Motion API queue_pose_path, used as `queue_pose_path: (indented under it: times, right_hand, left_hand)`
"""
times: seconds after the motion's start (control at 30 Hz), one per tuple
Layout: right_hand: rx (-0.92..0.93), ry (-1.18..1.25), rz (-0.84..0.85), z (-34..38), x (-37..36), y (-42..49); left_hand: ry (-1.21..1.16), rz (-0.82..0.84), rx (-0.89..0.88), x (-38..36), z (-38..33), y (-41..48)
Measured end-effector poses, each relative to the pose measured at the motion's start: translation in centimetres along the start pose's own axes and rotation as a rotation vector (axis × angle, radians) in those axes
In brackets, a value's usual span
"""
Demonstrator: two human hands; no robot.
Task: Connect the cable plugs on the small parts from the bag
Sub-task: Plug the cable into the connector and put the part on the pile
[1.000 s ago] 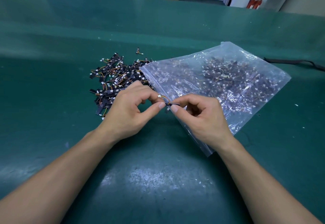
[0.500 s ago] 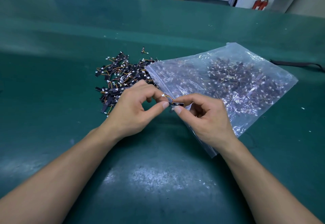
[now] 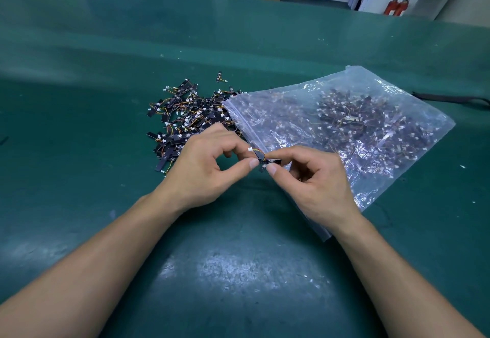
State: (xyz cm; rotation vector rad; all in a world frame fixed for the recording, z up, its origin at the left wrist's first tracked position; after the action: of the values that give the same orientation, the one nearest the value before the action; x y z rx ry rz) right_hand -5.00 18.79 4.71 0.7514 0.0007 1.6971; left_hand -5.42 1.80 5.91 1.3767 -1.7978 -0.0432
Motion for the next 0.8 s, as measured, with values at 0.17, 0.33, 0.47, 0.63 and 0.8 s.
queue_pose_path:
  times: [0.17,0.33,0.47,0.63,0.8]
  right_hand:
    - [0.005,-0.003,0.008,0.02,-0.09,0.03]
    - [0.009,-0.028,0.005,0.08,0.03,-0.02]
    - [0.009,-0.036,0.005,0.2,-0.11,-0.06]
    - [-0.02,-0.013,0.0,-0.14,0.0,-0.03]
    - [-0.003,-0.015,0.007,0.01,0.14,0.07]
  left_hand:
    - [0.004,0.02,-0.002,-0.19,0.03,0.05]
    - [-0.041,0.048,0.024,-0.34,0.43,-0.09]
    - [-0.02,0.03,0.021,-0.35,0.57,-0.09]
    - [0.018,-0.005,0.009,-0.01,0.79,-0.01]
    - [0.008,-0.008,0.009,-0.29,0.55,-0.01]
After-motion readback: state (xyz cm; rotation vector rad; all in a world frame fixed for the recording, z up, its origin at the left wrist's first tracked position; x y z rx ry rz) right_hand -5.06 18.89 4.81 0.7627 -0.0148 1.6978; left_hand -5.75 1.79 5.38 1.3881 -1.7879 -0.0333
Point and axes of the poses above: each hand's wrist, its own y-axis towards the middle knuckle, its own x-axis out of the back of the hand, z = x × y, the point moved 8 cm from there along y, towards the middle knuckle, and after that the axes turned 6 degrees about z, right-handed, at the moved point
